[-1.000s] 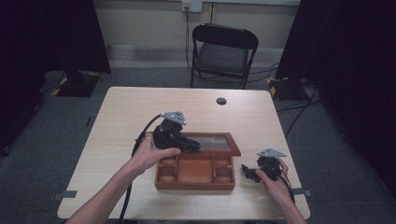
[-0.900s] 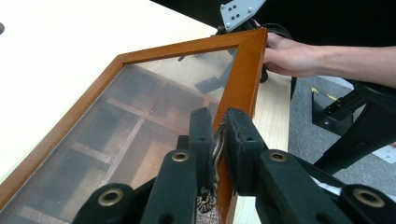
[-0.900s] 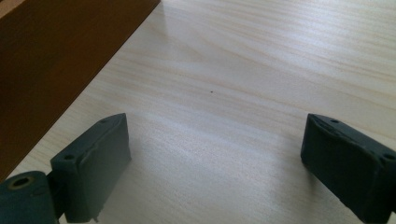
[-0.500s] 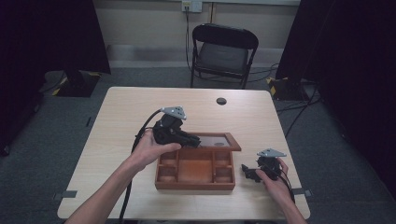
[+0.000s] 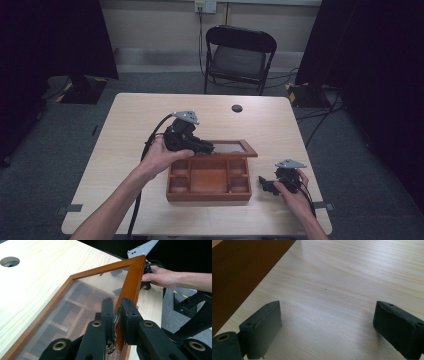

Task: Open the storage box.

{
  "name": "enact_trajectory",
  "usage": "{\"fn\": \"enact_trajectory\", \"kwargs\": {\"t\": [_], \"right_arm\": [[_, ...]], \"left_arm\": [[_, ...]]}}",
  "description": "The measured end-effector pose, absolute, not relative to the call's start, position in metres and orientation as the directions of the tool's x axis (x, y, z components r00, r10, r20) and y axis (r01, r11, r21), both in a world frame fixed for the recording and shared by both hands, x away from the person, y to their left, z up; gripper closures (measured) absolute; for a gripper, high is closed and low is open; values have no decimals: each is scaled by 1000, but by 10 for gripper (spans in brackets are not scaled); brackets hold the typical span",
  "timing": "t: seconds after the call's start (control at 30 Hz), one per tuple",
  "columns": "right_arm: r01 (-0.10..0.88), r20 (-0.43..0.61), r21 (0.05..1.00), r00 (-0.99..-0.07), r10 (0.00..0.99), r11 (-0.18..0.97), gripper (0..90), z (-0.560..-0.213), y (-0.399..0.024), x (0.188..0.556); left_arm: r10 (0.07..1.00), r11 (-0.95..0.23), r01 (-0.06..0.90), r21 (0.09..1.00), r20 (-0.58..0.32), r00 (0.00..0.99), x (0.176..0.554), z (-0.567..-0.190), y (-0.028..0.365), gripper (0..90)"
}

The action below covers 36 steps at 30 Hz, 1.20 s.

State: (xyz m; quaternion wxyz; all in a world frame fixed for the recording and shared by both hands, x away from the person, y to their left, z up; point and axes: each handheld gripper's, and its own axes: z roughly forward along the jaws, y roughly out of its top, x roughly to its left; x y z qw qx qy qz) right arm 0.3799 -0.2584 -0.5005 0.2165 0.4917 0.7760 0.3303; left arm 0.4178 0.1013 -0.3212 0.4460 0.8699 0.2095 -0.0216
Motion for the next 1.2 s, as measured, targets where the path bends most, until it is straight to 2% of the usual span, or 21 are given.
{"fn": "enact_trajectory", "kwargs": {"t": [0.63, 1.2], "right_arm": [[621, -11, 725, -422, 906, 298, 75, -501, -258, 380], [621, -11, 725, -422, 907, 298, 75, -501, -258, 380]], "left_arm": [[369, -491, 370, 789, -196, 908, 422, -313, 103, 818], [371, -460, 381, 802, -216, 903, 430, -309, 107, 820]]}}
